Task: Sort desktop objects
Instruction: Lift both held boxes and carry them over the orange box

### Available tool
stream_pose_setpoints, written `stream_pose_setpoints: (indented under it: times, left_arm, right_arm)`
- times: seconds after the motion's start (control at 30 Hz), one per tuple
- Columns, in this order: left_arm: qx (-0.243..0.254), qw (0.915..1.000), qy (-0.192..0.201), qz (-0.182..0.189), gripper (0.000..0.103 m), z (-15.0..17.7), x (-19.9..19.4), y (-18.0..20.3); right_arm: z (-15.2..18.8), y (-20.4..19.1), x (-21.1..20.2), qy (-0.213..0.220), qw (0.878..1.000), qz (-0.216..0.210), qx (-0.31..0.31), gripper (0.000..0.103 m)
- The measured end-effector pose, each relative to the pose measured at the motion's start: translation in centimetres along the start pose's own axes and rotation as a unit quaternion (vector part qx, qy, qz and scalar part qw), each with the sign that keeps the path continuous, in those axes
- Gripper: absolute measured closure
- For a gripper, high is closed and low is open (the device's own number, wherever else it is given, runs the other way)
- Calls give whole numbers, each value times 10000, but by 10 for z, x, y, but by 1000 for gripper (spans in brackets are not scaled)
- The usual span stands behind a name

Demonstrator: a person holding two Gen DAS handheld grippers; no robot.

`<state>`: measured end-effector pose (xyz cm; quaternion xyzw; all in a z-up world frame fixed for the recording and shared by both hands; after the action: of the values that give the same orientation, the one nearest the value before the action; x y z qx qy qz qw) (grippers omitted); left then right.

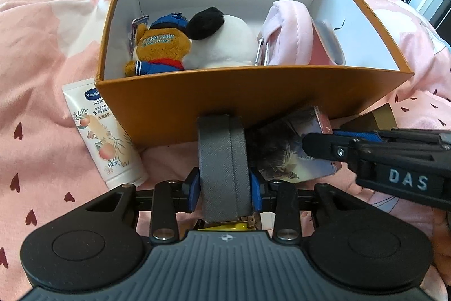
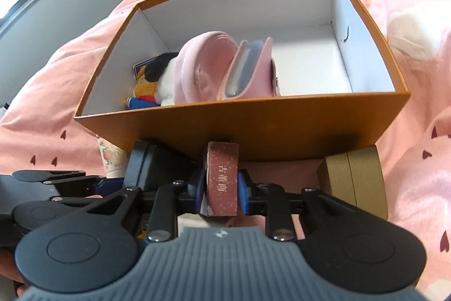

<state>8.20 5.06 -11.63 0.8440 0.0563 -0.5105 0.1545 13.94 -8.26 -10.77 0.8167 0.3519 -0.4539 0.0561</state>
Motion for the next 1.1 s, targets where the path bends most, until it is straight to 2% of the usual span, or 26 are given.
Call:
stream_pose_setpoints:
  times: [0.27,0.57,0.83,1.1]
  left_arm:
    - [-38,9999,-2,-98,64,2,-1,0]
    - [-158,9994,295,-30,65,-5,-35,-5]
    - [-190,9976,480,460,65,-23,-73,14]
    - [-147,9923,606,1067,65,-37,-106,36]
  right_arm:
    - [14,7,-3,-87,9989,-439,129,78]
    - [6,10,-33,344,9978,-533,184,79]
    - [-4,27,-73,680,9958,-558,259,79]
    - [-19,42,-107,999,9933,-536,210,79]
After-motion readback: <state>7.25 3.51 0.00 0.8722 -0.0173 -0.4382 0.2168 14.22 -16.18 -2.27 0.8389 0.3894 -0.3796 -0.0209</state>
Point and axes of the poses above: each gripper's, at about its wrist camera, not at the fingertips, and x roughly the way its jaws point, y to its right, z to its underside, the point moved 6 cm from there along x, roughly the way its jaws point, and after that the axes turned 7 degrees about -x, right-handed, at the moved point
